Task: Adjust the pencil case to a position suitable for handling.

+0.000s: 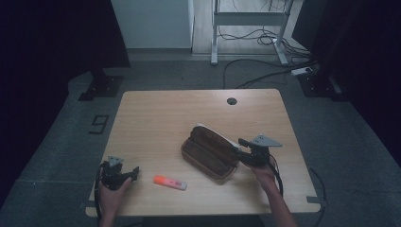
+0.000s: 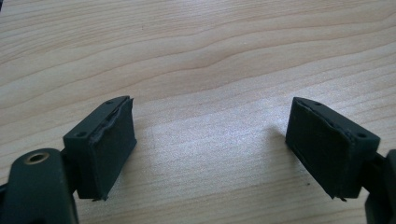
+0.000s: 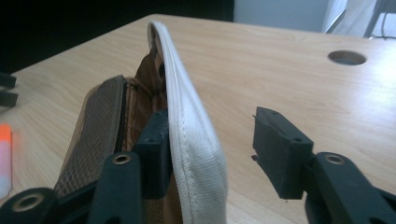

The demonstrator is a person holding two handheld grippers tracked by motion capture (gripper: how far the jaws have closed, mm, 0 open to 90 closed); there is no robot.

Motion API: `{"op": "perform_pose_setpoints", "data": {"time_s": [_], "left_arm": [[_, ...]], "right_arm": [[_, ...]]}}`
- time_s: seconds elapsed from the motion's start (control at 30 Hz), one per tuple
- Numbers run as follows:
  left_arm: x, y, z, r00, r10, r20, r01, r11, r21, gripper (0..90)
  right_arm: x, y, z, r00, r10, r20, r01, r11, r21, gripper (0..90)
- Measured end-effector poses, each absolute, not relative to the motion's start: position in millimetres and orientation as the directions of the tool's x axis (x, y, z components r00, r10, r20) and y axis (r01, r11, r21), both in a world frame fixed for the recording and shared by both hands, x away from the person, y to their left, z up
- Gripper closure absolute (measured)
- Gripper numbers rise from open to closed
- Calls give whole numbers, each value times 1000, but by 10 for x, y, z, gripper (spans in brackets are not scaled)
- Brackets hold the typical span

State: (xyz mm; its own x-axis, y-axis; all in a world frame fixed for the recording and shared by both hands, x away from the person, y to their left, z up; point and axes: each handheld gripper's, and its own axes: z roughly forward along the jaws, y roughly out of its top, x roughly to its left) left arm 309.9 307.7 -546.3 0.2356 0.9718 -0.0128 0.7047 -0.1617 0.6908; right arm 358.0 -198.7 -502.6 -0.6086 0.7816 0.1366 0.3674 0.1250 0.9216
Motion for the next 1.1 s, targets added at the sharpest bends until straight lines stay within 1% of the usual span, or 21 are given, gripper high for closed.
{"op": "perform_pose_setpoints", "data": {"time_s": [0.13,0.53,0.77,1.1], "left_arm": [[3099,3077,-5463,235,972,-13,705,-162,691,157],[3099,3077,-5463,235,972,-13,705,-162,691,156],[3099,3076,-5463,235,972,-13,705,-162,691,157],[3099,3076,-5463,235,972,-13,705,-161,691,156]], "right_arm": [[3547,-2019,-4956,-597,791,132,348,107,931,428],[3391,-2092,-4693,-592,795,132,268,40,963,393],[3296,-1996,-4588,-624,774,109,238,56,970,380],[3240,-1738,-4617,-696,710,109,257,105,961,372]]}}
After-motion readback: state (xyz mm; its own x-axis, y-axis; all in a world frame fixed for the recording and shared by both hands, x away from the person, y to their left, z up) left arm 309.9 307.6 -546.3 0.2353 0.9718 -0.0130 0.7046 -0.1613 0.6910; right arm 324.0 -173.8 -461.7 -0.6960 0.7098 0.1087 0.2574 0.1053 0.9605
